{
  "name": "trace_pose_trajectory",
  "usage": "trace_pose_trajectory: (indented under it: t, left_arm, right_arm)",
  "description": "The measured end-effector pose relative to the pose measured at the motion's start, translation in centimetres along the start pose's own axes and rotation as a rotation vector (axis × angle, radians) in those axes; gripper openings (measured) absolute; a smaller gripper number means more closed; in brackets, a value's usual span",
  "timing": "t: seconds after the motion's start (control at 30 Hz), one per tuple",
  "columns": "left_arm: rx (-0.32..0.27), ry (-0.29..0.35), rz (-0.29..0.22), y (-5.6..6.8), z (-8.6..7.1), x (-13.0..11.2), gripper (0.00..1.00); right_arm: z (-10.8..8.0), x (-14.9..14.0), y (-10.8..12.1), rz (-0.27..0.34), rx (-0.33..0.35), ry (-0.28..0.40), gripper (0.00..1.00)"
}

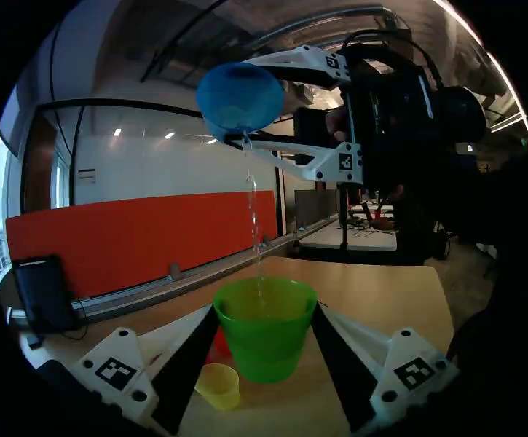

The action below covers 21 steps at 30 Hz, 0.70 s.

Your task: Pour water

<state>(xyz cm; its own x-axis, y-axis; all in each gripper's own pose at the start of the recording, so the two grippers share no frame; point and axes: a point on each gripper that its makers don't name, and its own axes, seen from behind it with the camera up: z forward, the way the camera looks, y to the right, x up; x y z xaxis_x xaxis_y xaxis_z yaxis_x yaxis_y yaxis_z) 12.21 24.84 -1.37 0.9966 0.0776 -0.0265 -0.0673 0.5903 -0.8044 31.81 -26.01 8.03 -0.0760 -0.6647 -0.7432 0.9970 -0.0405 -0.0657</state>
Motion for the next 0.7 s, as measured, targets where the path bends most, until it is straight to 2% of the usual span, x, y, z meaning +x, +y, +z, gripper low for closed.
trace_pose_trajectory:
  t: [0.4, 0.5, 0.7]
  left_arm:
    - [-0.001, 0.002, -0.004, -0.06, 0.16, 0.13, 0.87]
    - [-0.003, 0.002, -0.006, -0.05, 0.19, 0.09, 0.87]
    - [0.0, 0.001, -0.004, -0.11, 0.21, 0.11, 0.87]
  right_arm:
    - [0.01, 0.59, 0.51, -0.104, -0.008, 0.004, 0.9]
    - [-0.01, 0.73, 0.23, -0.114, -0.004, 0.006, 0.9]
    - [-0.15, 0.77, 0.2, -0.097, -0.006, 0.011, 0.9]
